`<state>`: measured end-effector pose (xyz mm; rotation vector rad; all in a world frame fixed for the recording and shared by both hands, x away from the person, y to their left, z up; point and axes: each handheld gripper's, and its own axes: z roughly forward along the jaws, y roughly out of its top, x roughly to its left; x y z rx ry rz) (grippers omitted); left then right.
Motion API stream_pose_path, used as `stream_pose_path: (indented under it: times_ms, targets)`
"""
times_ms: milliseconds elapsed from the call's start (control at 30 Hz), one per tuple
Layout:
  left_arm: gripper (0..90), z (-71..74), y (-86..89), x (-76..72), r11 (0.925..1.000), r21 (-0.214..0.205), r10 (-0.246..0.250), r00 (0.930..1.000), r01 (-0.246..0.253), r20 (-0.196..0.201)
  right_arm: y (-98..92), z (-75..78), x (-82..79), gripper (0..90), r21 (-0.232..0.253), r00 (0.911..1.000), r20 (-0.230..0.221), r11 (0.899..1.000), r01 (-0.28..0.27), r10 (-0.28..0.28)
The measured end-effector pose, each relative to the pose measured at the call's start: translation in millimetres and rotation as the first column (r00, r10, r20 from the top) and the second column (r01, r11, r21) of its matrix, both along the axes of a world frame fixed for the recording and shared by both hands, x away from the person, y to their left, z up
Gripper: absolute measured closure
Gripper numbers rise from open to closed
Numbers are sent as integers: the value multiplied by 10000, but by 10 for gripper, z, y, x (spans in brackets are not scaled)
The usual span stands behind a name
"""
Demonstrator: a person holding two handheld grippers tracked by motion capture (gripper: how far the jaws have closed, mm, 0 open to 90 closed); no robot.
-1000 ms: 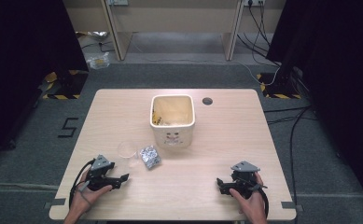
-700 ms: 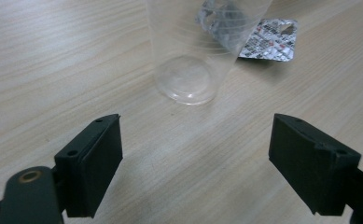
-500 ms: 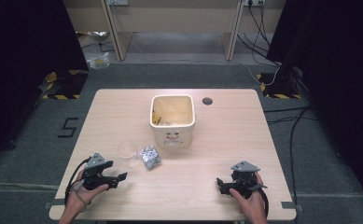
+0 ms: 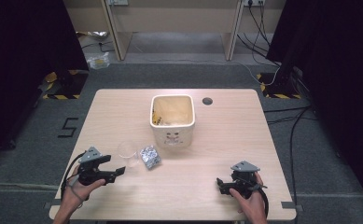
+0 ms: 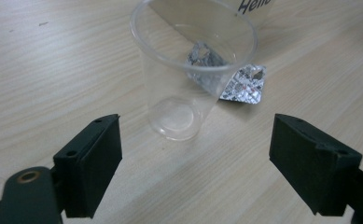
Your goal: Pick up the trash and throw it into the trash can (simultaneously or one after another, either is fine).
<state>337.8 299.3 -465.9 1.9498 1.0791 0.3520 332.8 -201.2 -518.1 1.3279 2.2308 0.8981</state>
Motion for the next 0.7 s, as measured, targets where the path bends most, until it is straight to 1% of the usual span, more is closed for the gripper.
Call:
stream_pose_path:
  times_ms: [133,333,433,467,600,633,700]
  targets:
    - [165,48,-5,47,10000,-8,33,10000,-33,20,0,0,0,4,-4,10000,4,10000,-2,2]
    - [165,166,-30,132,9999,-93,53,9998,-51,209,0,0,2,4,-3,10000,0,10000,-60,60]
    - [165,185,-24,154,9999,-127,84,9997,-82,220,0,0,4,4,8,10000,1,10000,-81,81]
    - [165,205,-18,189,9997,-159,163,9996,-159,245,0,0,4,4,7,10000,1,10000,-84,84]
    - [166,226,1,238,9994,-235,258,9994,-252,220,0,0,4,4,7,10000,-3,10000,-87,87]
    - [167,232,12,266,9989,-350,308,9994,-302,178,0,0,5,4,8,10000,-3,10000,-90,90]
    - [168,235,15,280,9987,-386,333,9993,-326,176,0,0,5,4,5,10000,-1,10000,-88,88]
